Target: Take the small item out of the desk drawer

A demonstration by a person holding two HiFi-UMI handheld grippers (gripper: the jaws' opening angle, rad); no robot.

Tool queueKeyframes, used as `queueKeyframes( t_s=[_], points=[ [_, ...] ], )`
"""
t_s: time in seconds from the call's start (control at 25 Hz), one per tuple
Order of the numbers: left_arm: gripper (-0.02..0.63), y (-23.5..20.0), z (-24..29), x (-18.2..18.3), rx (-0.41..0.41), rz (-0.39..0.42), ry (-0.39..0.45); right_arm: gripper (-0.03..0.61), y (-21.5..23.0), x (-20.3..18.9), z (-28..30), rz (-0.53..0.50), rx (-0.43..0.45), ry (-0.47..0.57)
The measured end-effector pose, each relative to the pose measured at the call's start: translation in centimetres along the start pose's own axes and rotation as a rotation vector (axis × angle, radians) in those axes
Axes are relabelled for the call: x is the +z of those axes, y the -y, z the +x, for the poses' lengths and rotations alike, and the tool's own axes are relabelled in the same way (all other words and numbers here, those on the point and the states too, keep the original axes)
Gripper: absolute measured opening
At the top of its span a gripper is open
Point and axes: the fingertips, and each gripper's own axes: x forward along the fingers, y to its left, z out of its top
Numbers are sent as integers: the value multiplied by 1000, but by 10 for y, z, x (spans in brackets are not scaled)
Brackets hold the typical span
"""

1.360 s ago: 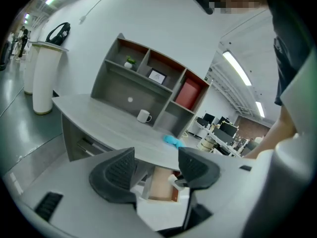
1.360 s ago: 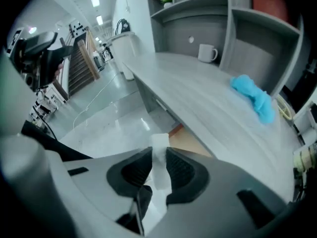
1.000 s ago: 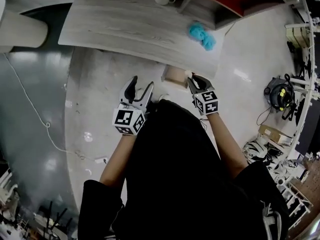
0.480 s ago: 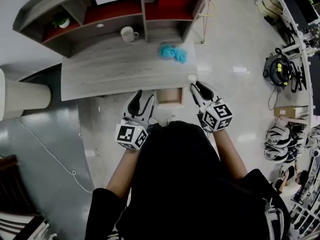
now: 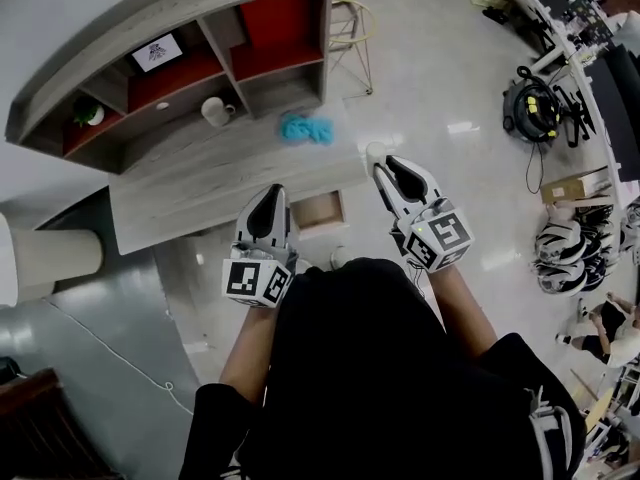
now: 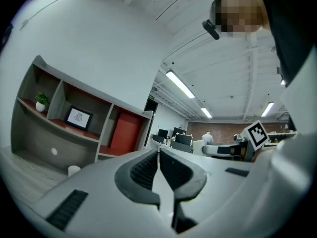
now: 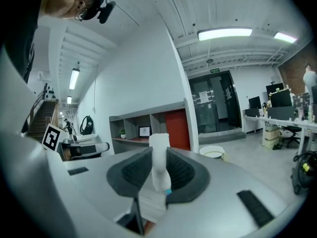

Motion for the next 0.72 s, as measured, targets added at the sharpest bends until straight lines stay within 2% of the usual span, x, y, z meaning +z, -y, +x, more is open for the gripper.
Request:
queueKeyframes(
  t_s=[0.24,0.48,0.72],
  points=[
    [18,14,11,-5,55,-12,2,87,31,5,-19,-32,-41,3],
    [18,26,5,-17,99,-10,22,83,41,-7,-27,-53,-15,19],
    [18,31,-3,-28,140,-2,18,83,41,-23,-22,-13,33,14]
  ],
)
